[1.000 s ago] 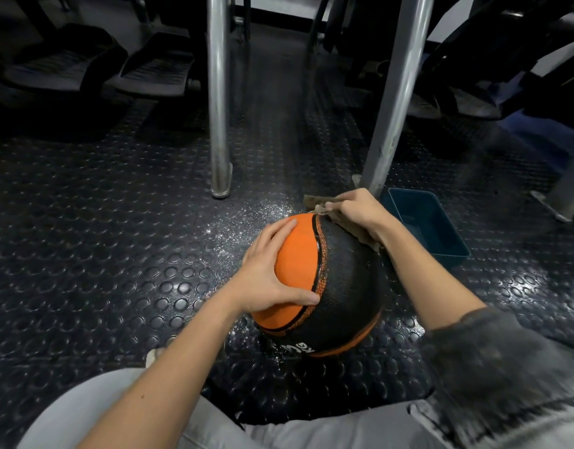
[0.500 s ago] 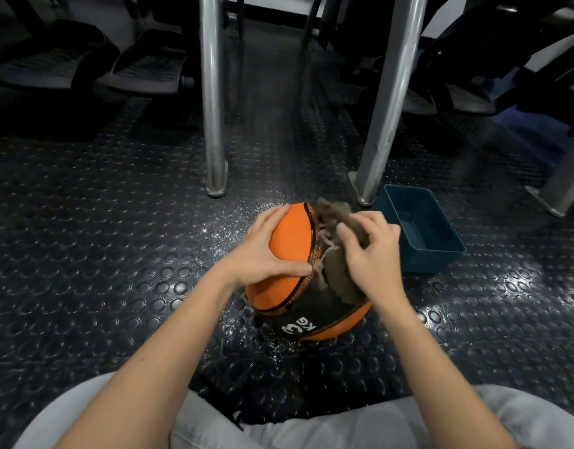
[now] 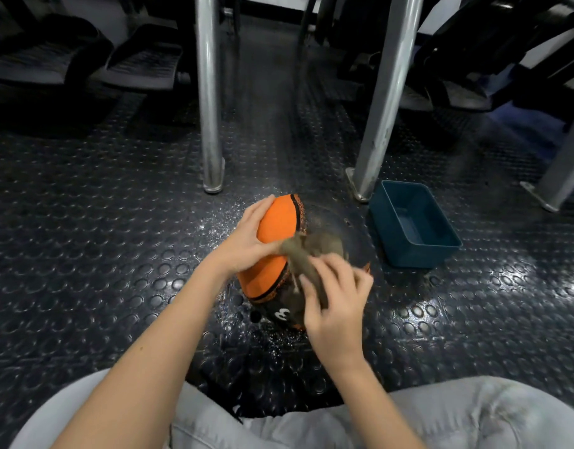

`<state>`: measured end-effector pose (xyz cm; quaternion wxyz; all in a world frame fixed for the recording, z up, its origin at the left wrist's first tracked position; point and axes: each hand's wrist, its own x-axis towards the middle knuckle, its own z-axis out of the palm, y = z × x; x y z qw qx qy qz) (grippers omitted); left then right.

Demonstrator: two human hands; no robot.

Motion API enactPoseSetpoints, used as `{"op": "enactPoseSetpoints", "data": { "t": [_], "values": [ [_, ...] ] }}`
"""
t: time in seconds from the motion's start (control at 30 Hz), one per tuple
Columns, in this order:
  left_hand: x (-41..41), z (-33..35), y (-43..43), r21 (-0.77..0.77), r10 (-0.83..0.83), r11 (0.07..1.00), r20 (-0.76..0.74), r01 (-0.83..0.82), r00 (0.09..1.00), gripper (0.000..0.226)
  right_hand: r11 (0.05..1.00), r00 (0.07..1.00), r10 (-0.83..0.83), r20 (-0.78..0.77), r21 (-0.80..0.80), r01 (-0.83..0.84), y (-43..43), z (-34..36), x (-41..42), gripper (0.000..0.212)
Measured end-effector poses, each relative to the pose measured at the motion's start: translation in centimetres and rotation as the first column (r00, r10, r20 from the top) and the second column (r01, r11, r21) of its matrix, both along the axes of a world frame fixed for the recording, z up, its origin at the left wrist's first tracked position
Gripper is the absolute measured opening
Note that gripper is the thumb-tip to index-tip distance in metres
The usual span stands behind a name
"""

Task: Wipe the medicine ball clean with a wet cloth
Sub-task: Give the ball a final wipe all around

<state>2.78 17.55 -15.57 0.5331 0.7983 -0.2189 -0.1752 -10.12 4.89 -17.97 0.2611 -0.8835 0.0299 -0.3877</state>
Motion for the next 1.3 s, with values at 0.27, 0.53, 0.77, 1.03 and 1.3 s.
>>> {"op": "enactPoseSetpoints", "data": {
  "t": [0.27,0.53,0.77,1.03,1.3],
  "values": [
    [0.2,-0.2,0.4,-0.031,0.013,0.999,-0.015,-0.014,1.000,0.109,1.000,0.999,0.002,-0.045,0.001,-0.002,-2.1,3.4,4.1,0.022],
    [-3.1,-1.0,-2.0,0.347,-0.169,0.938,0.375,0.031,0.911,0.120,0.977,0.973,-0.006,-0.232,0.206,0.055,-5.9,6.2,9.3,0.019],
    [-1.6,-1.3,-1.6,0.228,-0.059,0.973,0.352,-0.025,0.934,0.107,0.997,1.000,0.022,-0.003,0.076,-0.022,-1.1,-2.2,-0.4,0.024],
    [-0.5,-1.7,-1.0,0.207,-0.060,0.978,0.317,-0.008,0.947,0.110,0.999,0.997,0.048,-0.055,-0.023,-0.049,-3.5,2.7,5.8,0.022],
    [-1.6,-1.3,-0.9,0.257,-0.123,0.966,0.336,0.035,0.934,0.116,0.915,0.990,-0.056,-0.133,0.389,0.104,-6.0,4.0,7.9,0.023]
  ]
}}
